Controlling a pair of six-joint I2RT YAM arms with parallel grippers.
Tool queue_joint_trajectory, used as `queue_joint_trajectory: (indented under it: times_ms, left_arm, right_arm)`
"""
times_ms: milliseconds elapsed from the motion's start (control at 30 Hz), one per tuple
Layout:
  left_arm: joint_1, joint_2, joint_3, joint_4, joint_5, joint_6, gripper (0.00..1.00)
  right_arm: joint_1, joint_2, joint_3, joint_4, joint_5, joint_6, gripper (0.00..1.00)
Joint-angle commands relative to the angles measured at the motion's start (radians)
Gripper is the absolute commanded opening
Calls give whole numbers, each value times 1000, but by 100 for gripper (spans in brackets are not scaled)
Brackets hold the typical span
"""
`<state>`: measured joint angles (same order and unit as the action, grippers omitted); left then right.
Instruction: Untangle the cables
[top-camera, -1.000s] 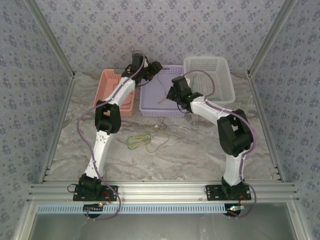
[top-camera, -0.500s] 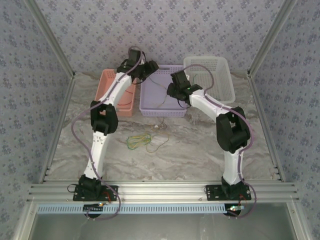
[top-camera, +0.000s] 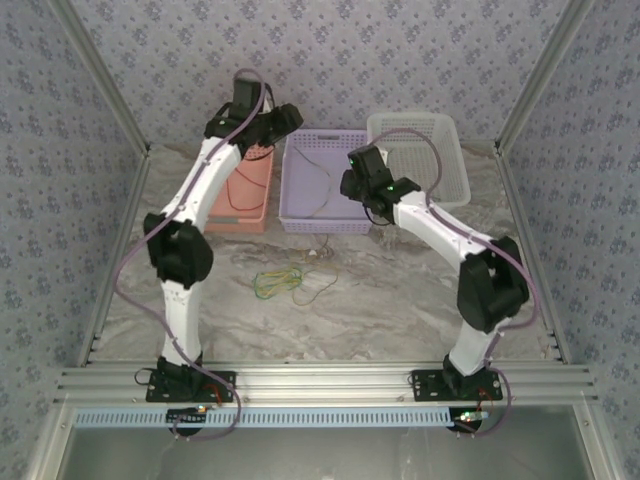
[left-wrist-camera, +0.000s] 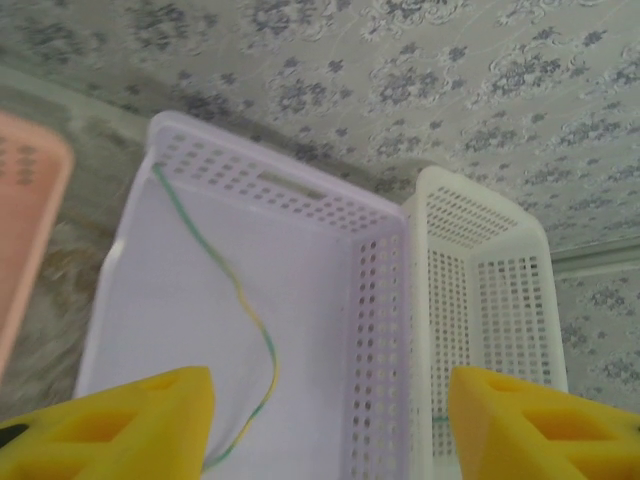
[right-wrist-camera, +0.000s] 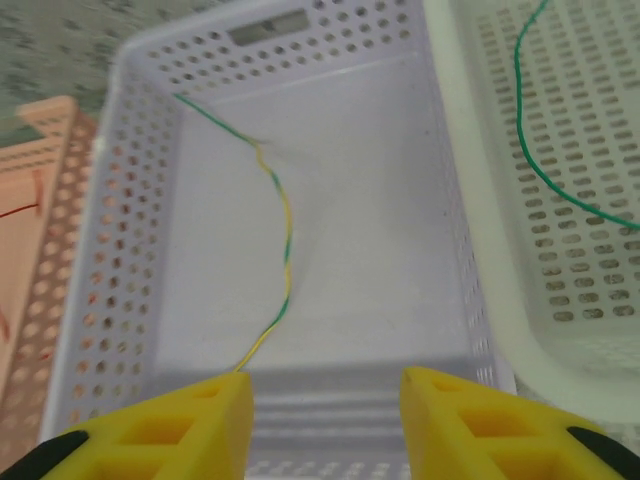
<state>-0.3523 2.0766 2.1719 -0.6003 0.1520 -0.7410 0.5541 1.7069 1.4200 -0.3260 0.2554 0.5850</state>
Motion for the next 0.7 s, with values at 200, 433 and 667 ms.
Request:
queue_joint_trajectory:
  times_ms: [200, 433, 667]
  left_arm:
    - [4, -458, -585, 44, -54, 21, 52]
    - [-31, -796, -1070, -10, -108, -8, 53]
    - [-98, -885, -1354, 18, -89, -14, 51]
  right_arm:
    - [90, -56, -33, -47, 4, -182, 44]
    - [216, -156, -165, -69, 13, -167, 54]
    - [403, -159, -366, 23, -30, -171, 54]
